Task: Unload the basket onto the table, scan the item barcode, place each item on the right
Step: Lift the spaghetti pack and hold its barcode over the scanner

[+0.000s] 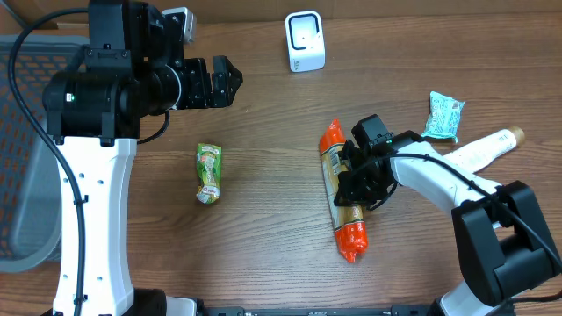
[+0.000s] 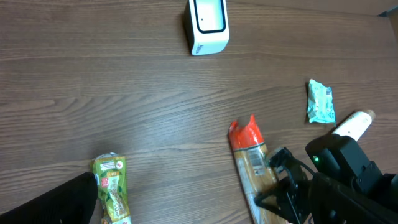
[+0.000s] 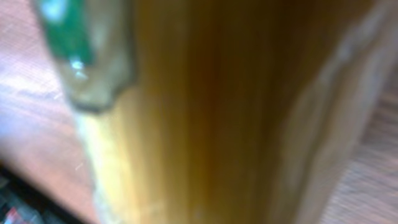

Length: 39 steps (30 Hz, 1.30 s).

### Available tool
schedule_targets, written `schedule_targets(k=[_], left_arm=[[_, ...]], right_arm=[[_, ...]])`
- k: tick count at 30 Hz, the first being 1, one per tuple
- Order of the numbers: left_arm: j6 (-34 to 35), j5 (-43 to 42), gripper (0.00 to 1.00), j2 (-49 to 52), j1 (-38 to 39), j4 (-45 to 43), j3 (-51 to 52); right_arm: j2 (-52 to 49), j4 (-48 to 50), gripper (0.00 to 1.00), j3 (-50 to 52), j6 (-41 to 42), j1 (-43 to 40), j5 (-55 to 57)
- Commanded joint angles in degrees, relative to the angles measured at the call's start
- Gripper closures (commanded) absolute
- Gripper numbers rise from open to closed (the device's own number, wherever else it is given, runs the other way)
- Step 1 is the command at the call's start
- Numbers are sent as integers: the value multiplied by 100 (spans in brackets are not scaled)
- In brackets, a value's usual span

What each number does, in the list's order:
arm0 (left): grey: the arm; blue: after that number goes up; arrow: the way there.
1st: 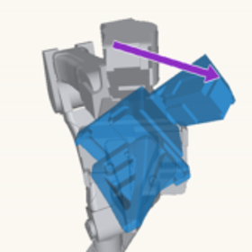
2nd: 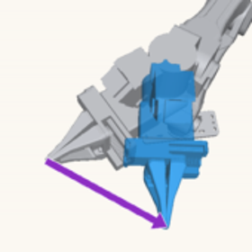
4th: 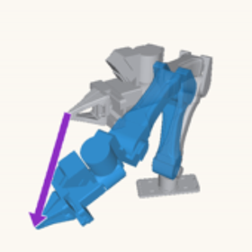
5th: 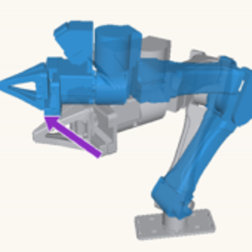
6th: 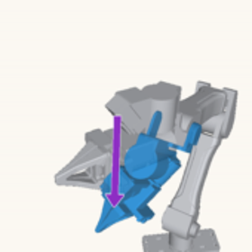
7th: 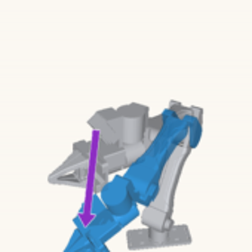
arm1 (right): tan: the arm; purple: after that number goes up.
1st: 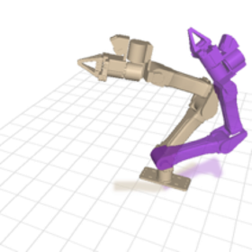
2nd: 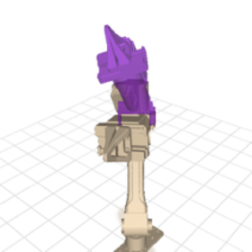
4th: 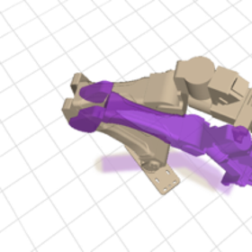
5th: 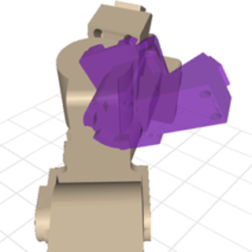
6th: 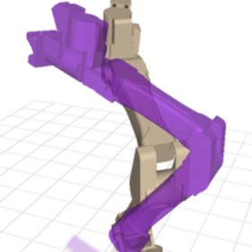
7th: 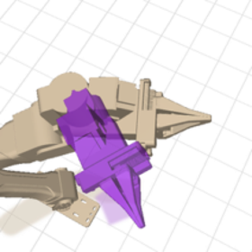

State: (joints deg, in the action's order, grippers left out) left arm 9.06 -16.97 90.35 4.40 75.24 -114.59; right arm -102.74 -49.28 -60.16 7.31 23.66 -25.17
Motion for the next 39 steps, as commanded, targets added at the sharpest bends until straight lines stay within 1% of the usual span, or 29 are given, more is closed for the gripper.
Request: schedule_targets(k=[1, 5, 12, 18, 23, 28, 29, 35, 37, 39], left_arm=[[-4, -46, 0, 42, -26, -4, -26], [-4, -46, 1, 42, -26, -4, -26], [-4, -46, 1, 42, -26, -4, -26], [-4, -46, 1, 42, -26, -4, -26], [-4, -46, 1, 42, -26, -4, -26], [-4, -46, 1, 42, -26, -4, -26], [-4, -46, 0, 42, -26, -4, -26], [-4, -46, 1, 42, -26, -7, -26], [-4, -46, 0, 42, -26, -4, -26], [-4, -46, 0, 42, -26, -4, -26]], right_arm=[[208, -210, 96, -662, -649, 9, -1368], [614, -485, 96, -1244, -1086, 9, -2389], [1344, -619, 96, -2000, -1025, 4, -3547], [1696, -697, 96, -2533, -240, -61, -3733], [1827, -695, 96, -2820, 26, -61, -3790], [1838, -507, 96, -3042, 26, -61, -4568], [1836, -448, 96, -3084, 85, -61, -4693], [1836, 378, 97, -3333, 1180, -92, -4824], [1812, 664, 97, -3488, 1445, -92, -4782], [1709, 734, 97, -3794, 1598, -101, -4500]])
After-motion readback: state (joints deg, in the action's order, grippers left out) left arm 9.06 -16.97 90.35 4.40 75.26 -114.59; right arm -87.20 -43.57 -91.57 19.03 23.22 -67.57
